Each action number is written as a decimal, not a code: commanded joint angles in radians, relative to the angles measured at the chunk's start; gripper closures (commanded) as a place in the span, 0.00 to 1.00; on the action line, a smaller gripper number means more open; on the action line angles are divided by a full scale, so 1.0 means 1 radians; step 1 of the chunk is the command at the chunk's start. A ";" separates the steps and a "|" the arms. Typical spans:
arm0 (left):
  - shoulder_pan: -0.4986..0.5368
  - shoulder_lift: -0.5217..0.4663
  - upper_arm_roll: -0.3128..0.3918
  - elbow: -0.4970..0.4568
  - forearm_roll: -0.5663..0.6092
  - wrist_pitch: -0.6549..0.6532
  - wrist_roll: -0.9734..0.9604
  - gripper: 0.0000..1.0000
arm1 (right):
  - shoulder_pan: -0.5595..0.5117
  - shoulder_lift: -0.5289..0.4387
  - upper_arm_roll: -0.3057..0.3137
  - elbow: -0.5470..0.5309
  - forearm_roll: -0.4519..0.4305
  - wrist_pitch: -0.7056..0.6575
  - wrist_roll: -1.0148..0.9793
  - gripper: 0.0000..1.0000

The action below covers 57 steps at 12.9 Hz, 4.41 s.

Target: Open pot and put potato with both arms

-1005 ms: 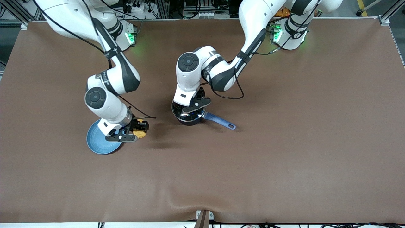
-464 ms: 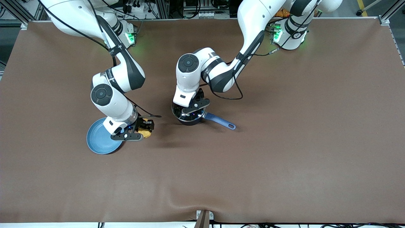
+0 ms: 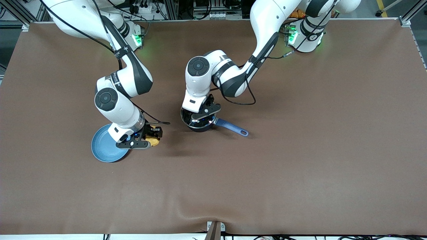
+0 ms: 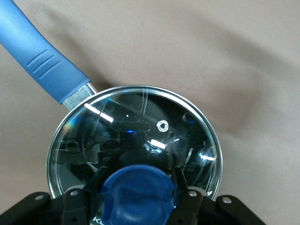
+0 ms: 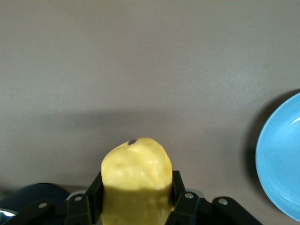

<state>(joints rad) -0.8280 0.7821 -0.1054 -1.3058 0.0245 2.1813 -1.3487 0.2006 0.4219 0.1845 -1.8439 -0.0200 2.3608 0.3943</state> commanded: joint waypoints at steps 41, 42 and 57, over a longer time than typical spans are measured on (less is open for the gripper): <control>0.877 -0.604 -0.007 -0.963 -0.184 0.316 1.507 1.00 | 0.358 0.196 -0.005 0.055 -0.120 0.097 0.523 0.14; 0.885 -0.597 -0.007 -0.971 -0.184 0.331 1.517 1.00 | 0.356 0.189 -0.004 0.057 -0.118 0.095 0.522 0.14; 0.885 -0.458 -0.030 -0.975 -0.215 0.486 1.573 0.55 | 0.162 -0.077 -0.003 0.068 -0.116 -0.244 0.421 0.00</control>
<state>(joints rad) 0.0437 0.3322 -0.1207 -2.2900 -0.1532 2.6573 0.1822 0.4435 0.4082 0.1669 -1.7564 -0.1181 2.1485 0.8614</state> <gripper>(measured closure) 0.401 0.000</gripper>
